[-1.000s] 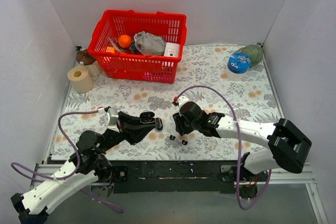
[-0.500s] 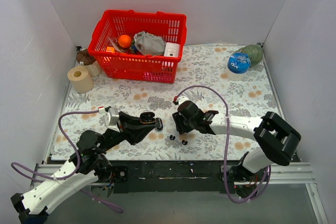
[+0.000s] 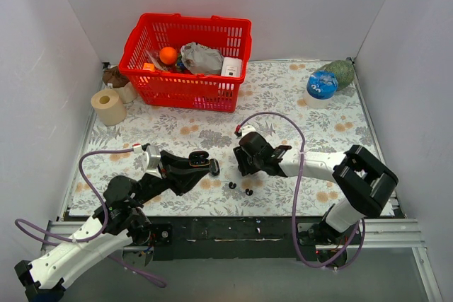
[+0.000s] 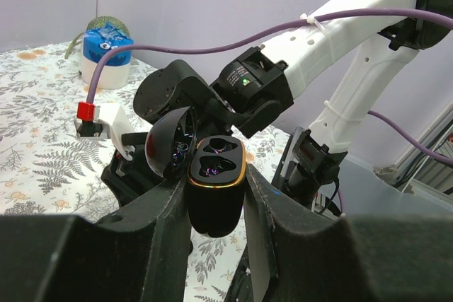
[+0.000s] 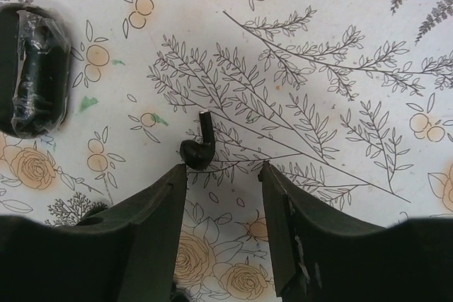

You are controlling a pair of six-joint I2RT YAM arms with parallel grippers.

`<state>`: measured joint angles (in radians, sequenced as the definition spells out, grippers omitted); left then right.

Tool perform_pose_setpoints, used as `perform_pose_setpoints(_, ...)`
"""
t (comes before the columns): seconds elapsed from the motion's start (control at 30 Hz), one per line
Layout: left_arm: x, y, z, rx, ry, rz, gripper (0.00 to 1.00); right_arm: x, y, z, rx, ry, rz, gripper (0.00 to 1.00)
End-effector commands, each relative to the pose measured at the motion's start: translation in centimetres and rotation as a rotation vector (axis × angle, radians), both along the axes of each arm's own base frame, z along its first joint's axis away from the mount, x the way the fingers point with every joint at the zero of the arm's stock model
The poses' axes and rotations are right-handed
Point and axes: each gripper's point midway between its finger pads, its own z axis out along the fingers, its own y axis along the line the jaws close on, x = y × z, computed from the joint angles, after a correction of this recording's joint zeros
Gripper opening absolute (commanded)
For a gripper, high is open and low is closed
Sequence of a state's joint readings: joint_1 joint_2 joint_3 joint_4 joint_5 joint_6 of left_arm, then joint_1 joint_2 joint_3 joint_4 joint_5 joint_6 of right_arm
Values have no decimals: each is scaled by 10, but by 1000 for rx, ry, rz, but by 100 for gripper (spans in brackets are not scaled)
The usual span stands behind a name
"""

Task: Insert the wireless bluetooth earbuds into the charging case
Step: Pick up the earbud from the center of the board.

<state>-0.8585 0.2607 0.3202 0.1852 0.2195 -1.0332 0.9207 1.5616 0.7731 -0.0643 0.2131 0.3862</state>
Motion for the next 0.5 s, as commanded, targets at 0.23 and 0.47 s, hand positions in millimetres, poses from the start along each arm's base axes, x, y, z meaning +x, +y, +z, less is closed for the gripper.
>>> perform_pose_setpoints(0.23, 5, 1, -5, 7, 11, 24, 0, 28, -14, 2, -24, -41, -57, 54)
perform_pose_setpoints(0.47, 6, 1, -6, 8, 15, 28, 0, 48, -17, 8, -4, -50, -81, 54)
